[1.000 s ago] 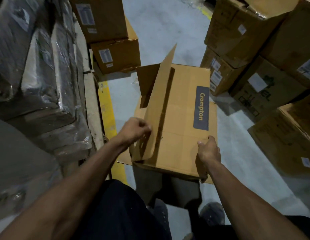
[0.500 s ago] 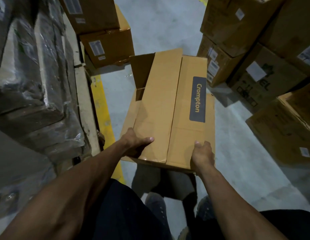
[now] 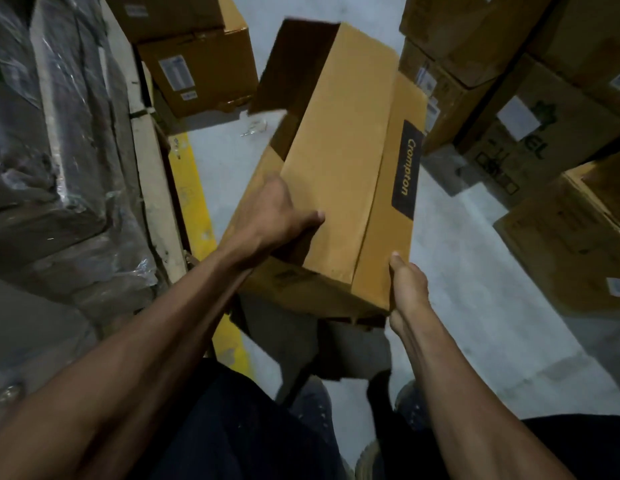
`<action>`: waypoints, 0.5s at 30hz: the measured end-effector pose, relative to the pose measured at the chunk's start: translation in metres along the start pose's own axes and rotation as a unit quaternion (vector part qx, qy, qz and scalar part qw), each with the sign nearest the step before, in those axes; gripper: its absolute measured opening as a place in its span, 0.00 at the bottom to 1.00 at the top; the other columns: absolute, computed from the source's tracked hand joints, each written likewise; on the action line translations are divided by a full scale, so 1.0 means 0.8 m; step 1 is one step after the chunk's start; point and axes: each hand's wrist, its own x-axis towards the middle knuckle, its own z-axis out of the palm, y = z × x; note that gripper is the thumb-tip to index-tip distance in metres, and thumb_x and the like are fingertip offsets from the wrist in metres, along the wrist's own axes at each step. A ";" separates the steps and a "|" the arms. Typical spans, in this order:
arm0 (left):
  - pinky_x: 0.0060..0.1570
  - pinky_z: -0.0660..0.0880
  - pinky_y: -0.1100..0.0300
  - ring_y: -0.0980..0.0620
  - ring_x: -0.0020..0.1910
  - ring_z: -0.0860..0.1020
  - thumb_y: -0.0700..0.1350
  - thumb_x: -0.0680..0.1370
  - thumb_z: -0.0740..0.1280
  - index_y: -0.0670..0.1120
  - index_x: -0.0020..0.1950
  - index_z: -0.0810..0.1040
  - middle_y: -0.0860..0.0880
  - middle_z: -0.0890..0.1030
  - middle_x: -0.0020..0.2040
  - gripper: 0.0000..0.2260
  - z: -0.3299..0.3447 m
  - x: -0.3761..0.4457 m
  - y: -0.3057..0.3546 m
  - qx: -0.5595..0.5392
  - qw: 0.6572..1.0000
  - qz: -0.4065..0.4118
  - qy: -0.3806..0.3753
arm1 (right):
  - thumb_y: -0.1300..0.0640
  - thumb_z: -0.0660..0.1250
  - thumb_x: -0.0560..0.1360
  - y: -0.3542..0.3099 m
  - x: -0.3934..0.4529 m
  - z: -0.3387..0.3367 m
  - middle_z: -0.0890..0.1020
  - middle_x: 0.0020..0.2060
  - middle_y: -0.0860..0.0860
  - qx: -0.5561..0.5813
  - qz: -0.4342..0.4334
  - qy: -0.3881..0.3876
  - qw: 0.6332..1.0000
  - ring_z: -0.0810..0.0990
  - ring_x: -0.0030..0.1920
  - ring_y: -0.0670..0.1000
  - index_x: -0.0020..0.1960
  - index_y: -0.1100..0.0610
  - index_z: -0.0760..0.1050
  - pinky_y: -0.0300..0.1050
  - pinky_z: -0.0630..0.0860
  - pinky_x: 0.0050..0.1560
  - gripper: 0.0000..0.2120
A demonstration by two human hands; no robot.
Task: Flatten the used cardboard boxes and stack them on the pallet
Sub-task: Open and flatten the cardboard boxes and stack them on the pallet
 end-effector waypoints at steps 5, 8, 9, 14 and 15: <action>0.45 0.70 0.55 0.51 0.48 0.73 0.56 0.78 0.70 0.46 0.64 0.64 0.51 0.73 0.51 0.24 -0.005 -0.011 0.061 0.106 0.992 0.071 -0.015 | 0.40 0.56 0.84 -0.005 -0.002 0.004 0.87 0.47 0.55 0.041 0.089 -0.119 0.988 0.84 0.53 0.58 0.66 0.53 0.76 0.55 0.81 0.48 0.21; 0.40 0.71 0.61 0.52 0.43 0.76 0.52 0.81 0.66 0.45 0.65 0.63 0.51 0.73 0.45 0.19 0.054 -0.030 0.052 0.167 0.982 0.074 -0.049 | 0.39 0.49 0.84 -0.004 0.000 -0.003 0.82 0.58 0.58 0.004 0.110 -0.089 0.990 0.77 0.63 0.61 0.73 0.56 0.69 0.59 0.72 0.65 0.28; 0.41 0.73 0.59 0.50 0.45 0.79 0.51 0.82 0.65 0.45 0.64 0.63 0.50 0.75 0.45 0.18 0.079 -0.034 0.044 0.177 0.979 0.079 -0.070 | 0.38 0.47 0.84 -0.006 -0.001 -0.007 0.78 0.65 0.59 0.006 0.109 -0.086 0.990 0.74 0.68 0.61 0.76 0.55 0.66 0.60 0.65 0.70 0.29; 0.53 0.75 0.48 0.41 0.55 0.79 0.51 0.83 0.61 0.44 0.65 0.65 0.43 0.79 0.56 0.15 0.172 -0.048 0.034 0.164 0.952 0.112 -0.234 | 0.23 0.58 0.72 0.001 0.011 -0.015 0.79 0.63 0.53 -0.062 0.046 -0.092 0.993 0.78 0.59 0.56 0.71 0.49 0.71 0.52 0.77 0.51 0.39; 0.54 0.76 0.48 0.40 0.56 0.79 0.50 0.83 0.60 0.44 0.66 0.67 0.42 0.79 0.56 0.14 0.179 -0.052 0.032 0.153 0.943 0.114 -0.271 | 0.20 0.61 0.66 0.006 0.017 -0.015 0.77 0.67 0.53 -0.081 0.037 -0.078 0.993 0.77 0.63 0.58 0.74 0.50 0.68 0.54 0.77 0.56 0.47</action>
